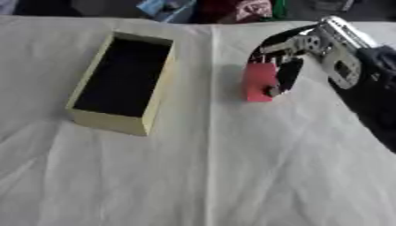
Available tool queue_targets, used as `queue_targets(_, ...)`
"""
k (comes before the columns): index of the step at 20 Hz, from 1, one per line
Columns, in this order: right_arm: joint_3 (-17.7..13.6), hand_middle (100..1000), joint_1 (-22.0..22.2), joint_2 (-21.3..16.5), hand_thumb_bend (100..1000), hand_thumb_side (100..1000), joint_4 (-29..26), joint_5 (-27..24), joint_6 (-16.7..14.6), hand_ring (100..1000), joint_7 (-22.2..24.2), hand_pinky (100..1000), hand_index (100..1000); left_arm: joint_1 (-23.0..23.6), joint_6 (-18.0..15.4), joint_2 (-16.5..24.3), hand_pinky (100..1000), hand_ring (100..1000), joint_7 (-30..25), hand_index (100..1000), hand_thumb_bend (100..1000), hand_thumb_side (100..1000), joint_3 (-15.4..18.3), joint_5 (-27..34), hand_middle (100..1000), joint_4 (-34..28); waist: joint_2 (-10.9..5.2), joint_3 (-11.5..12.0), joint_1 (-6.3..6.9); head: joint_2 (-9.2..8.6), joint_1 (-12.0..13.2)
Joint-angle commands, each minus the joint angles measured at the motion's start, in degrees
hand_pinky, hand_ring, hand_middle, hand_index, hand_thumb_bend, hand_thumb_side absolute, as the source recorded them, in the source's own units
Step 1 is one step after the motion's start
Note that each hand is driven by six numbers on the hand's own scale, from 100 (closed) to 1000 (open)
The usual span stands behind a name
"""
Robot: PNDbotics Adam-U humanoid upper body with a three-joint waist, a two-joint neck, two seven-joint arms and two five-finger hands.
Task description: Pick up objects on the table and place them in the box.
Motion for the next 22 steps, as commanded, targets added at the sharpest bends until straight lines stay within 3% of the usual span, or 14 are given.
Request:
queue_targets(1,0.0,658,-1.1,-0.3,100,100,-0.2,-0.2,0.9,739,-0.8,693,785,-0.7,-0.1,0.7,568,543,-0.2,657,203,100,0.0,0.1,519,-1.2,-1.63,0.2,-0.16,-0.22,-0.2)
queue_targets(12,-1.9,633,-1.8,-3.4,100,100,-5.9,-3.9,2.0,733,-1.7,698,756,-0.6,0.0,0.9,569,543,-0.3,657,201,100,0.0,0.1,520,-1.2,-1.83,-0.2,-0.17,-0.31,0.1)
queue_targets(22,-4.8,617,-5.6,-3.6,100,100,-10.4,-5.1,2.0,736,-5.8,706,650,-0.7,0.0,1.1,570,544,-0.4,658,202,100,0.0,0.1,521,-1.2,-2.05,-0.1,-0.3,-0.47,0.1)
